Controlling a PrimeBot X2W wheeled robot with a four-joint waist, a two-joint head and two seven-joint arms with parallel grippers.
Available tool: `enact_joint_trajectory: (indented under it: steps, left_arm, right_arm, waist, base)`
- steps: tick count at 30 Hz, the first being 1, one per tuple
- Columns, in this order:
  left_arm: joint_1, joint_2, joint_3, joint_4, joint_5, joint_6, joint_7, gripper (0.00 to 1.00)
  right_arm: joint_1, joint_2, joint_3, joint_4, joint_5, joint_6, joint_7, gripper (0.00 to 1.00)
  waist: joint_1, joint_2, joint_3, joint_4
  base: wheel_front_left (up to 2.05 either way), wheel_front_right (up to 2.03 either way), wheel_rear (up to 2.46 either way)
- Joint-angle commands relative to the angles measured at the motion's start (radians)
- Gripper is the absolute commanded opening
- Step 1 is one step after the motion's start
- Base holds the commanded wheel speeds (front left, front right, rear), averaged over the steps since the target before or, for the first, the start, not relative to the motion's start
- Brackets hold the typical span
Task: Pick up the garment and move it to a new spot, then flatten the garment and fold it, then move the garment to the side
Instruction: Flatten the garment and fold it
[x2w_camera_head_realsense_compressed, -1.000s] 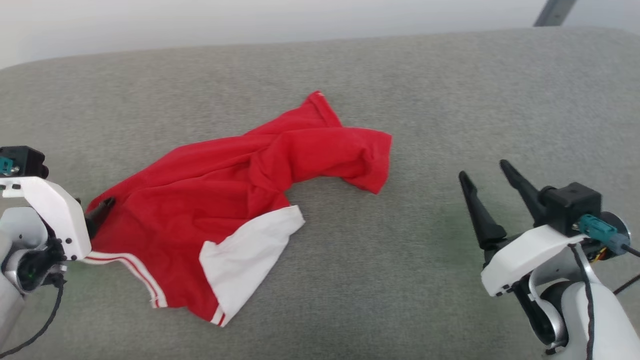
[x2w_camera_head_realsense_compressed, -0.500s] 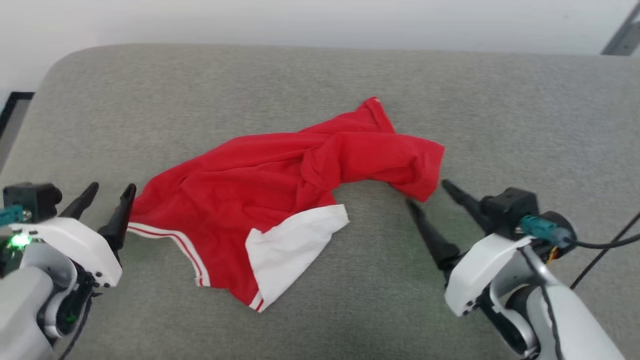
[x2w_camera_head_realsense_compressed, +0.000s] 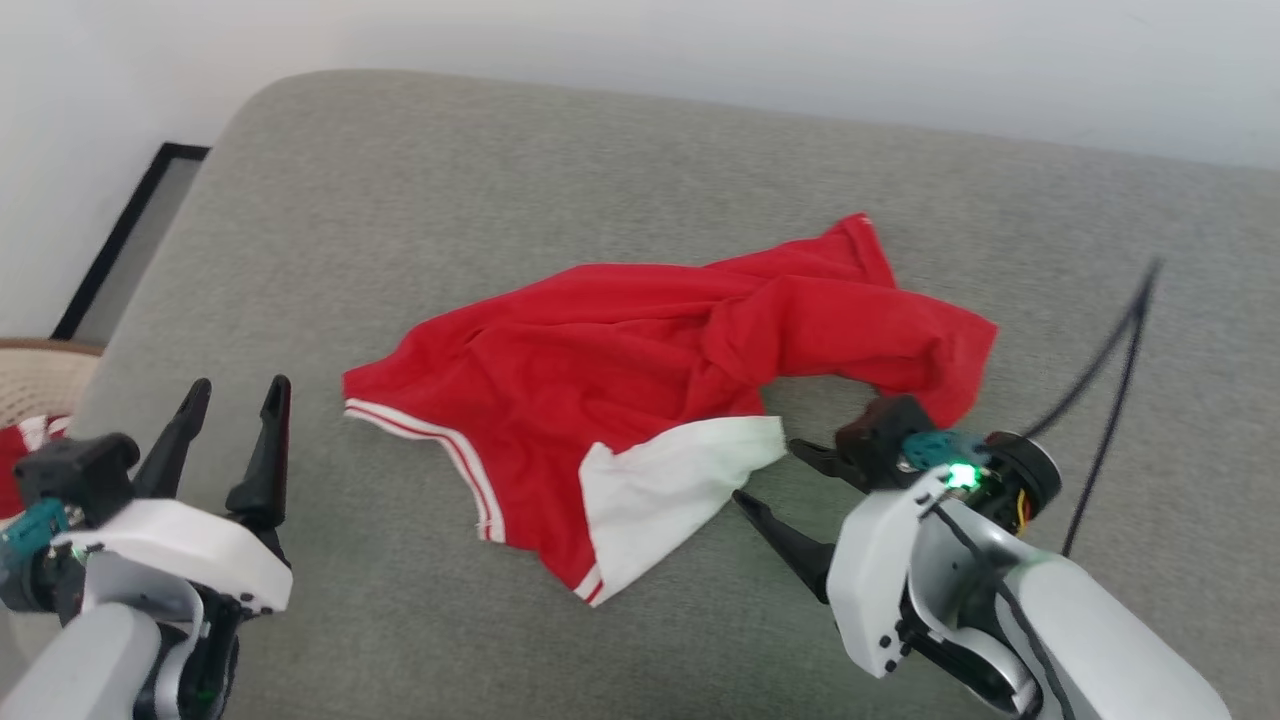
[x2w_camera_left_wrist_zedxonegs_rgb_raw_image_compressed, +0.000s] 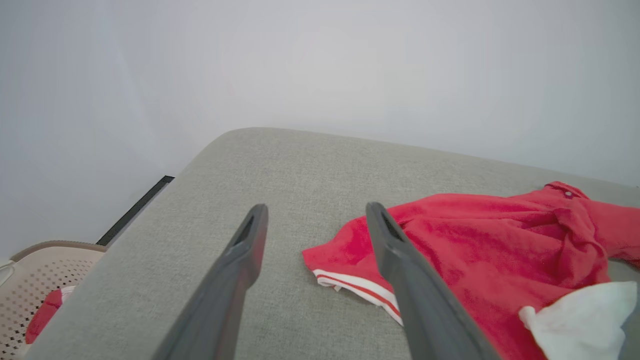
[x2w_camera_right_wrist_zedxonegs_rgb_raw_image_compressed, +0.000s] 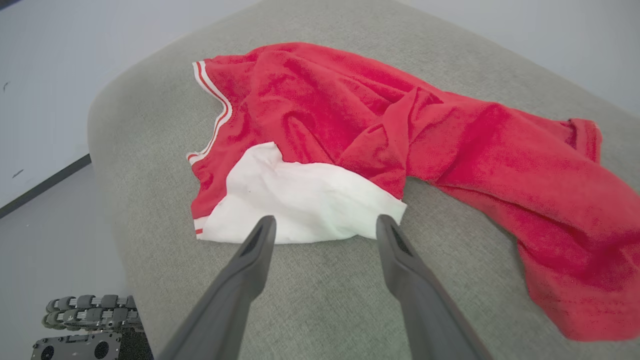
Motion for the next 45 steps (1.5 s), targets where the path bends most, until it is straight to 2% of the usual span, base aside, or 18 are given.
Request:
enact_joint_trajectory:
  steps: [1, 10, 17, 21, 22, 23, 28, 33, 40, 45]
  left_arm:
    - [0.022, -0.018, 0.024, -0.009, 0.023, -0.010, -0.006, 1.00]
    - [0.127, -0.190, 0.230, -0.043, 0.209, -0.111, -0.006, 1.00]
    - [0.183, -0.327, 0.360, -0.050, 0.326, -0.195, -0.006, 1.00]
    - [0.210, -0.387, 0.416, -0.052, 0.377, -0.230, -0.006, 1.00]
    - [0.216, -0.402, 0.431, -0.054, 0.383, -0.235, -0.006, 1.00]
    - [0.221, -0.415, 0.445, -0.058, 0.392, -0.241, -0.006, 1.00]
    - [0.242, -0.447, 0.483, -0.061, 0.425, -0.252, -0.006, 1.00]
    - [0.268, -0.470, 0.515, -0.073, 0.438, -0.257, -0.006, 1.00]
    - [0.299, -0.462, 0.523, -0.101, 0.425, -0.257, -0.006, 1.00]
    - [0.315, -0.458, 0.532, -0.113, 0.415, -0.258, -0.006, 1.00]
  right_arm:
    - [-0.024, -0.007, 0.013, 0.011, 0.006, 0.000, 0.016, 1.00]
    - [-0.159, -0.029, 0.161, 0.129, 0.029, 0.000, 0.136, 1.00]
    - [-0.260, -0.028, 0.285, 0.269, 0.034, 0.000, 0.172, 1.00]
    - [-0.303, -0.017, 0.348, 0.358, 0.050, 0.000, 0.168, 1.00]
    - [-0.315, -0.014, 0.362, 0.381, 0.055, 0.000, 0.171, 0.75]
    - [-0.325, -0.011, 0.371, 0.403, 0.062, 0.000, 0.167, 0.02]
    - [-0.352, -0.001, 0.404, 0.456, 0.096, 0.000, 0.152, 0.00]
    - [-0.367, -0.035, 0.404, 0.450, 0.139, 0.000, 0.135, 0.00]
    - [-0.331, -0.154, 0.330, 0.354, 0.154, 0.000, 0.147, 0.00]
    - [-0.262, -0.272, 0.201, 0.262, 0.140, 0.000, 0.189, 0.00]
  waist:
    - [-0.0001, 0.0000, 0.002, 0.021]
    - [-0.0001, 0.0000, 0.006, 0.096]
    - [-0.0001, 0.0000, 0.003, 0.144]
    - [-0.0001, 0.0000, -0.006, 0.160]
    - [-0.0001, 0.0000, -0.009, 0.162]
    - [-0.0001, 0.0000, -0.012, 0.165]
    - [-0.0001, 0.0000, -0.025, 0.167]
    - [-0.0001, 0.0000, -0.041, 0.153]
    - [-0.0001, 0.0000, -0.056, 0.118]
    - [-0.0001, 0.0000, -0.059, 0.084]
  base:
    - [0.00, 0.00, 0.00]
    - [0.00, 0.00, 0.00]
    - [0.00, 0.00, 0.00]
    - [0.00, 0.00, 0.00]
    - [0.00, 0.00, 0.00]
    - [0.00, 0.00, 0.00]
    - [0.00, 0.00, 0.00]
    - [0.00, 0.00, 0.00]
    - [0.00, 0.00, 0.00]
    - [0.00, 0.00, 0.00]
